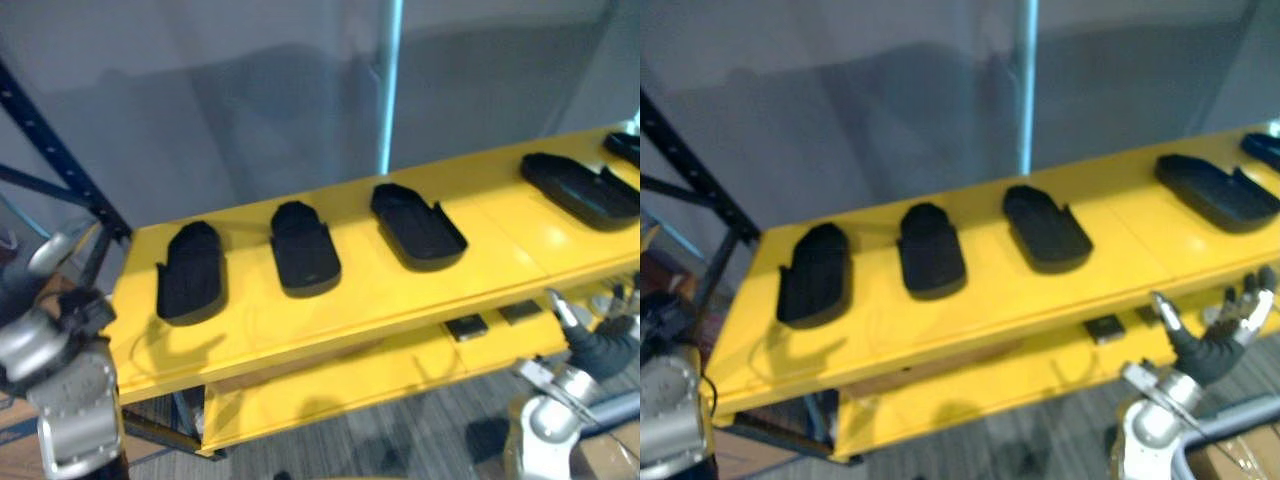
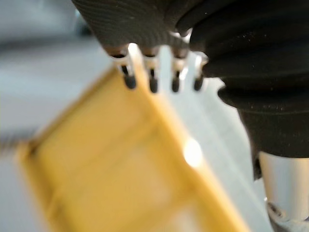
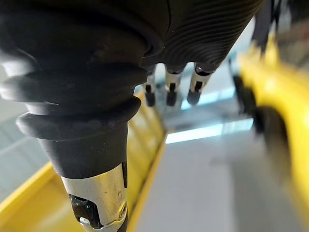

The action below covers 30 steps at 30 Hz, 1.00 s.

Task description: Walk over and take plastic housings, then place them on the shelf

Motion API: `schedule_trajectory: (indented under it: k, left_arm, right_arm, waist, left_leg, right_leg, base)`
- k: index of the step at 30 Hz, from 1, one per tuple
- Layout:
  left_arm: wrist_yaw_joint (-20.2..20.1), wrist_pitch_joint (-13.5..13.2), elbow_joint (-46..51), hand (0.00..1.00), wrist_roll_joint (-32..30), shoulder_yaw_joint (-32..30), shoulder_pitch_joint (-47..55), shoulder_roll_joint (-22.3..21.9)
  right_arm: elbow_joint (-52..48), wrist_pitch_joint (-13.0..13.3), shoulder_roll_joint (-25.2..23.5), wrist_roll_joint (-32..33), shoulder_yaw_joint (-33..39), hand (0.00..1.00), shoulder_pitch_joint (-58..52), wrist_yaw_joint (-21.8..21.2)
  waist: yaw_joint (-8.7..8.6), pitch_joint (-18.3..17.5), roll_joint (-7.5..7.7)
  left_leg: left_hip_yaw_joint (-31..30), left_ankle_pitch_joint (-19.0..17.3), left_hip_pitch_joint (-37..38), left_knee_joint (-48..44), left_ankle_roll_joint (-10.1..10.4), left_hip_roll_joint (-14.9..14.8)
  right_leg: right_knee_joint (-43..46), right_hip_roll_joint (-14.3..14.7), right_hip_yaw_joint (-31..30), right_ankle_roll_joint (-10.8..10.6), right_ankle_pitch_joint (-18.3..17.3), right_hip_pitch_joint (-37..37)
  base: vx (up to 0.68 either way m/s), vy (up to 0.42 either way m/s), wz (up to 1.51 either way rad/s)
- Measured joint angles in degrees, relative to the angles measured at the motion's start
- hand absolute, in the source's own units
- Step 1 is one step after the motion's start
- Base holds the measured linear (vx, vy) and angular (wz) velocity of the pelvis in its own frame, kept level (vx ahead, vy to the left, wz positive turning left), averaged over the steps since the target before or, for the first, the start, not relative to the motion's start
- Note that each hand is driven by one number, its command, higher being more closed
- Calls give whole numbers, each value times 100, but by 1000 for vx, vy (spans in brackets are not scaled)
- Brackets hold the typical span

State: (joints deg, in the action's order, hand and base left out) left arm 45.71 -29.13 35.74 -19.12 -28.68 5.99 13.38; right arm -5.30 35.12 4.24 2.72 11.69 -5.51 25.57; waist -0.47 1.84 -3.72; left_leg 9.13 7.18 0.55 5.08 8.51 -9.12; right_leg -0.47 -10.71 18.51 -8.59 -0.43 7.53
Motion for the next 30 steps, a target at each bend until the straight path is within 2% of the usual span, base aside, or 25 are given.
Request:
schedule_trajectory:
  k: [1, 2, 4, 6, 7, 10, 13, 14, 15, 16, 17, 18, 19, 21, 22, 23, 24, 26, 28, 29, 30]
  left_arm:
    - [245, -34, 27, 0, -96, -47, 82, -90]
    - [716, -56, 48, 0, -247, -118, 232, -267]
    - [1522, 134, 74, 0, -658, -379, 466, -524]
    - [1994, 305, 30, 0, -732, -610, 620, -621]
    - [2377, 444, -181, 0, -659, -992, 765, -743]
    - [2781, 375, -765, 0, -319, -1379, 988, -982]
    - [3020, 288, -1493, 0, -202, -1637, 1168, -1228]
    - [3078, 240, -2050, 0, -128, -1787, 1215, -1245]
    - [3106, 86, -2709, 0, 98, -1948, 1201, -1255]
    - [3127, 4, -3045, 0, 239, -2034, 1201, -1271]
    - [3121, -132, -3775, 0, 488, -2173, 1202, -1297]
    - [2777, -245, -4516, 0, 919, -2250, 1203, -1344]
    - [2595, -314, -4857, 0, 1088, -2240, 1199, -1376]
    - [1806, -318, -5910, 0, 1422, -1956, 1240, -1470]
    - [1567, -310, -6146, 0, 1481, -1849, 1306, -1475]
    - [1057, -237, -6454, 0, 1690, -1676, 1341, -1483]
    - [40, 51, -6944, 0, 2078, -1377, 1341, -1457]
    - [-932, 490, -7437, 0, 2158, -1047, 1337, -1359]
    - [-1639, 852, -7795, 0, 2154, -780, 1333, -1359]
    - [-2038, 1089, -8028, 0, 2366, -686, 1330, -1326]
    - [-2218, 1165, -8146, 0, 2530, -633, 1320, -1301]
  right_arm:
    - [0, -20, 0, 4, -100, 0, 83, -33]
    - [1, -28, 3, 43, -296, 0, 212, -83]
    - [4, -48, 7, 102, -566, 0, 438, -79]
    - [8, -77, 18, 105, -739, 0, 557, -64]
    - [27, -169, 22, 112, -923, 0, 718, -72]
    - [259, -299, 31, 281, -1218, 0, 887, -192]
    - [566, -467, 54, 606, -1471, 0, 1056, -466]
    - [678, -524, 70, 642, -1590, 0, 1146, -577]
    - [766, -570, 124, 699, -1711, 0, 1234, -686]
    - [847, -595, 149, 740, -1784, 0, 1303, -749]
    - [958, -667, 185, 782, -1908, 0, 1423, -839]
    - [1070, -722, 191, 790, -2018, 0, 1552, -925]
    - [1098, -781, 196, 796, -2068, 0, 1608, -953]
    - [1181, -1044, 193, 888, -2268, 0, 1845, -1149]
    - [1218, -1098, 192, 887, -2338, 0, 1917, -1198]
    - [1256, -1189, 190, 880, -2433, 0, 2017, -1286]
    - [1262, -1350, 200, 880, -2566, 0, 2163, -1445]
    - [1262, -1499, 212, 886, -2683, 0, 2296, -1640]
    - [1274, -1585, 213, 931, -2835, 0, 2394, -1993]
    - [1273, -1632, 220, 961, -2951, 0, 2428, -2226]
    - [1274, -1647, 238, 960, -3017, 0, 2433, -2321]
  waist:
    - [15, 4, 26]
    - [101, -18, 71]
    - [246, -8, 165]
    - [324, 0, 262]
    - [410, 18, 340]
    - [596, 34, 453]
    - [680, 1, 562]
    - [742, 3, 586]
    - [782, 32, 630]
    - [799, 66, 612]
    - [850, 97, 629]
    - [872, 124, 639]
    - [881, 135, 648]
    - [919, 191, 698]
    - [918, 198, 717]
    - [917, 208, 748]
    - [916, 240, 791]
    - [915, 276, 822]
    - [916, 350, 891]
    - [896, 360, 897]
    - [897, 360, 896]
  left_leg:
    - [-73, 21, -25, 0, -10, 13]
    - [-193, 54, -84, 0, -20, 32]
    - [-358, 96, -170, 0, -28, 58]
    - [-502, 120, -251, 0, -24, 80]
    - [-589, 138, -285, 0, -36, 102]
    - [-751, 142, -322, 1, -42, 159]
    - [-909, 178, -417, 1, -45, 188]
    - [-968, 197, -456, 1, -45, 191]
    - [-999, 210, -456, 1, -46, 188]
    - [-1005, 213, -458, 1, -43, 187]
    - [-1011, 214, -455, 1, -40, 185]
    - [-1007, 215, -454, 1, -40, 180]
    - [-1007, 215, -453, 1, -40, 178]
    - [-1008, 221, -451, 0, -39, 165]
    - [-1008, 224, -448, 0, -36, 163]
    - [-1006, 232, -445, 0, -29, 161]
    - [-988, 206, -442, 0, -44, 155]
    - [-949, 198, -437, 0, -36, 136]
    - [-835, 189, -360, 1, -34, 86]
    - [-769, 178, -333, 1, -31, 52]
    - [-724, 174, -315, 1, -30, 36]
  right_leg:
    - [-7, 0, 69, -7, 4, 42]
    - [-7, 0, 188, -15, 9, 75]
    - [-27, 4, 365, -17, 10, 136]
    - [-28, 8, 513, -15, 8, 157]
    - [-18, 6, 610, -14, 5, 180]
    - [-8, -12, 778, -23, -48, 262]
    - [21, -7, 936, -28, -77, 273]
    - [21, 3, 985, -26, -85, 270]
    - [37, 10, 1002, -22, -92, 280]
    - [47, 11, 1009, -21, -99, 278]
    - [72, 8, 1015, -18, -108, 276]
    - [76, 8, 1014, -15, -111, 269]
    - [78, 8, 1015, -15, -111, 269]
    - [90, 17, 1014, -12, -112, 267]
    - [94, 18, 1013, -11, -113, 268]
    - [100, 18, 1009, -11, -113, 267]
    - [95, 18, 981, -8, -114, 263]
    - [87, 26, 953, -13, -108, 254]
    - [85, 39, 828, -7, -112, 244]
    - [86, 53, 767, 0, -117, 219]
    - [87, 59, 722, 0, -117, 202]
  base:
    - [-6, -20, 50]
    - [4, -21, 46]
    - [-2, -21, 44]
    - [-2, -18, 41]
    - [5, -17, 34]
    - [10, -25, 31]
    - [6, -23, 32]
    - [-11, -21, 18]
    - [-17, -18, 15]
    - [-28, -12, 7]
    - [-37, -3, 0]
    - [-34, -1, 0]
    - [-36, -1, -1]
    - [-31, -5, 0]
    - [0, 0, 0]
    - [-22, -2, -3]
    - [-26, 1, -6]
    - [-32, 4, -9]
    - [-34, -1, -25]
    - [-28, -9, -30]
    - [-9, -19, -38]
